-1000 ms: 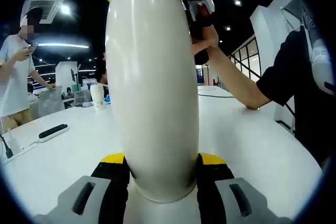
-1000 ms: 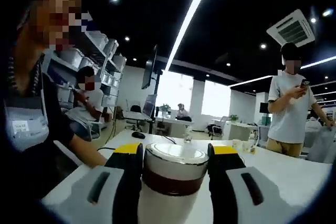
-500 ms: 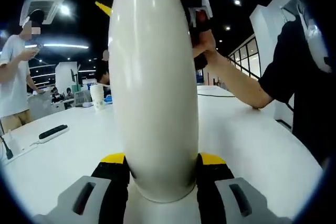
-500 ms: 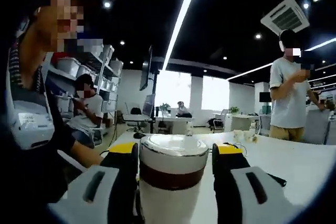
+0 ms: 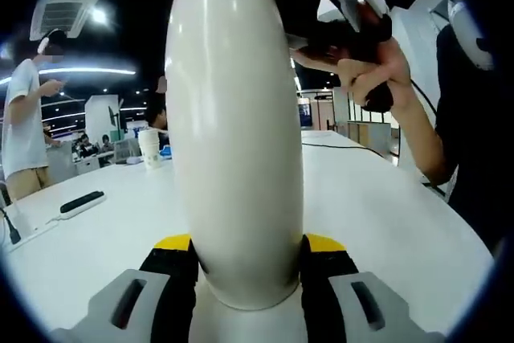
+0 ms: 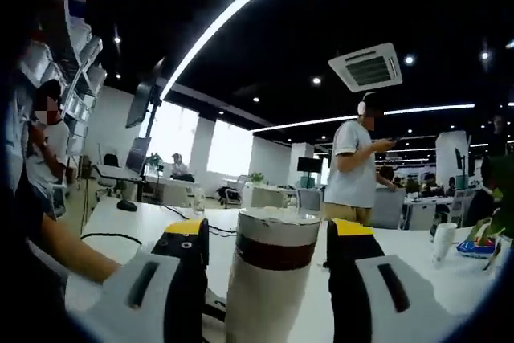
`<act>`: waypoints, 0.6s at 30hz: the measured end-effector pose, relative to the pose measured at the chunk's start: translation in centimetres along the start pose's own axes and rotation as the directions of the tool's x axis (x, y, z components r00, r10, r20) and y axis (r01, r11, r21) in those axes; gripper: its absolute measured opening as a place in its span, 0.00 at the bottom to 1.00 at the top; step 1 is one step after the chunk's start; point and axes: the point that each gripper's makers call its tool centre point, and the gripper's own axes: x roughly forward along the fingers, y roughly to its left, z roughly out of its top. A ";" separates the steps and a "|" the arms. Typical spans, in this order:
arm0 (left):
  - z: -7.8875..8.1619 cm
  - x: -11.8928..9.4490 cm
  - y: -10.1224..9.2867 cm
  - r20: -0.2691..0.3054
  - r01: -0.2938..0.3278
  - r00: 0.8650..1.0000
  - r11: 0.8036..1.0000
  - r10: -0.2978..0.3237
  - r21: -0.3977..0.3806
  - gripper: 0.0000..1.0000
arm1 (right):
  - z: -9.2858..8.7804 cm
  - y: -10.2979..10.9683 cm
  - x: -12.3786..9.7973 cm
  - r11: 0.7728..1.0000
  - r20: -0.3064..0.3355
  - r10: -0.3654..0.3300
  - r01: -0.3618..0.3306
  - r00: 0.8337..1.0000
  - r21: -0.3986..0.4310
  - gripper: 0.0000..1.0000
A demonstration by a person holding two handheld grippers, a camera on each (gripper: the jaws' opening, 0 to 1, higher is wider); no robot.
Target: Grasp the water cup twist off the cup lid place the cup lid on the table
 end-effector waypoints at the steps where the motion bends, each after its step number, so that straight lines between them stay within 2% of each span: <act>1: 0.0 0.0 0.0 0.000 0.000 1.000 1.000 0.000 0.000 0.51 | -0.3 0.2 0.1 1.000 -0.015 -0.013 0.013 1.000 0.025 0.57; 4: 0.0 0.0 0.1 -0.002 -0.002 1.000 1.000 0.002 -0.002 0.51 | -0.7 0.1 0.5 0.999 -0.032 -0.035 0.035 0.999 0.012 0.57; 12: -0.1 0.0 0.2 -0.003 -0.004 1.000 1.000 0.004 -0.004 0.51 | -0.4 -0.9 0.9 0.998 -0.023 -0.062 0.063 0.998 0.024 0.47; 16: -0.2 0.0 0.3 -0.003 -0.003 1.000 1.000 0.003 -0.005 0.51 | -0.4 -1.0 1.1 0.999 -0.029 -0.038 0.038 0.999 -0.004 0.46; 18: -0.2 0.0 0.2 -0.003 -0.003 1.000 1.000 0.003 -0.005 0.51 | -0.4 -0.9 1.1 1.000 -0.025 -0.003 0.003 1.000 -0.010 0.46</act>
